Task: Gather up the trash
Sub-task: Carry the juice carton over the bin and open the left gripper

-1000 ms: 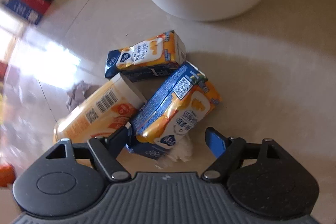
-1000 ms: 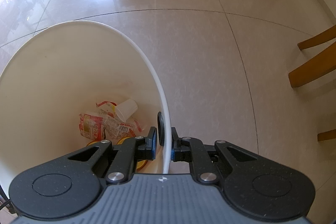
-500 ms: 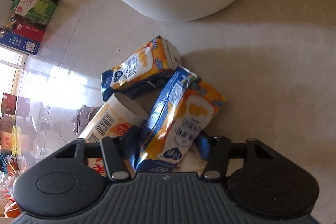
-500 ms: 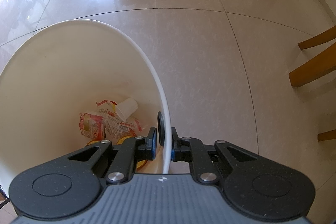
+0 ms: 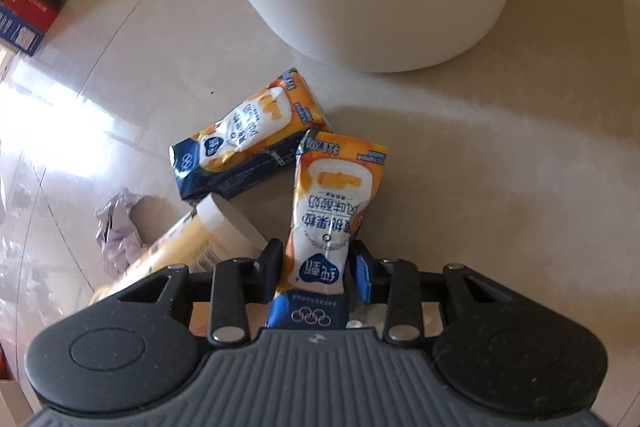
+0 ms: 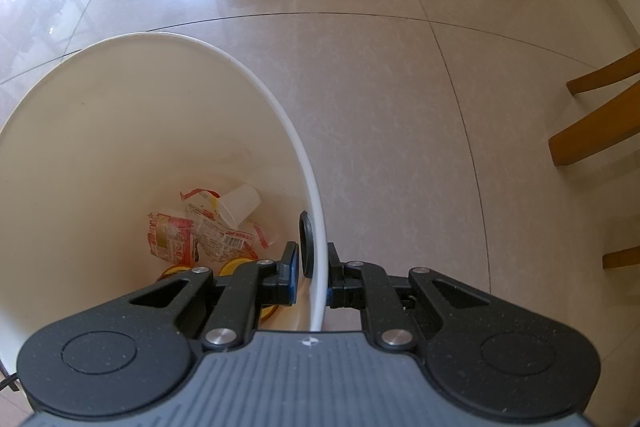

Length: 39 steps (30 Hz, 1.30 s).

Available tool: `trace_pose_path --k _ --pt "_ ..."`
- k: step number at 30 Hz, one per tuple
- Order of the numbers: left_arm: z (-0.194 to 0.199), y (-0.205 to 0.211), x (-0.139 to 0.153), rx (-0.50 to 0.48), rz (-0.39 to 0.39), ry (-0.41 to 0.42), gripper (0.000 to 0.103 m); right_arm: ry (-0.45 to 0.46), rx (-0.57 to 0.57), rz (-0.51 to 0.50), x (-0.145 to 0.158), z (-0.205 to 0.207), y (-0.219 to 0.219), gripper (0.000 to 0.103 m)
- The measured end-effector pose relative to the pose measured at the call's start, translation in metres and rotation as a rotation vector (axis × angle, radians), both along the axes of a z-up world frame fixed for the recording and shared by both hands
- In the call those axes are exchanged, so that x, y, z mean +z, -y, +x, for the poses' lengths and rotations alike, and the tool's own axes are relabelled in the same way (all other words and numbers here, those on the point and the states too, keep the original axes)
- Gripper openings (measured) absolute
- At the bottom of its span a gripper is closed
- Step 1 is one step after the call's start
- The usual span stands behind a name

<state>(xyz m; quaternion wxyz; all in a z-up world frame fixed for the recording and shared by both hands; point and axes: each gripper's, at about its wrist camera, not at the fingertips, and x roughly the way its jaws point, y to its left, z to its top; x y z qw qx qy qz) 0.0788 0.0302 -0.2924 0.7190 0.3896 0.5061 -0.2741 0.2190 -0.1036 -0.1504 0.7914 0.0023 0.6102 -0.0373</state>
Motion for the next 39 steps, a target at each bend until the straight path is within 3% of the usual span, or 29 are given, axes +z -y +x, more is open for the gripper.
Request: trace_pose_path --k 7,16,22,27,33,39 --pt "0.014 -0.002 0.006 0.041 -0.058 -0.043 0.030 -0.002 0.000 -0.008 -0.001 0.000 -0.002 0.015" --pt "0.028 -0.018 0.030 0.189 -0.160 -0.105 0.030 -0.002 0.001 -0.011 -0.002 0.000 -0.002 0.015" --pt "0.030 -0.027 0.056 0.241 -0.174 -0.159 0.030 -0.008 0.011 -0.021 -0.004 0.001 -0.004 0.015" --pt "0.044 -0.033 0.100 0.239 -0.182 -0.173 0.030 -0.015 0.017 -0.019 -0.005 0.002 -0.005 0.015" --pt "0.071 -0.034 0.175 0.246 -0.228 -0.172 0.030 -0.017 0.023 -0.018 -0.004 0.003 -0.005 0.015" --pt "0.096 -0.012 0.251 0.220 -0.284 -0.100 0.030 -0.014 0.023 -0.006 -0.003 0.002 -0.002 0.015"
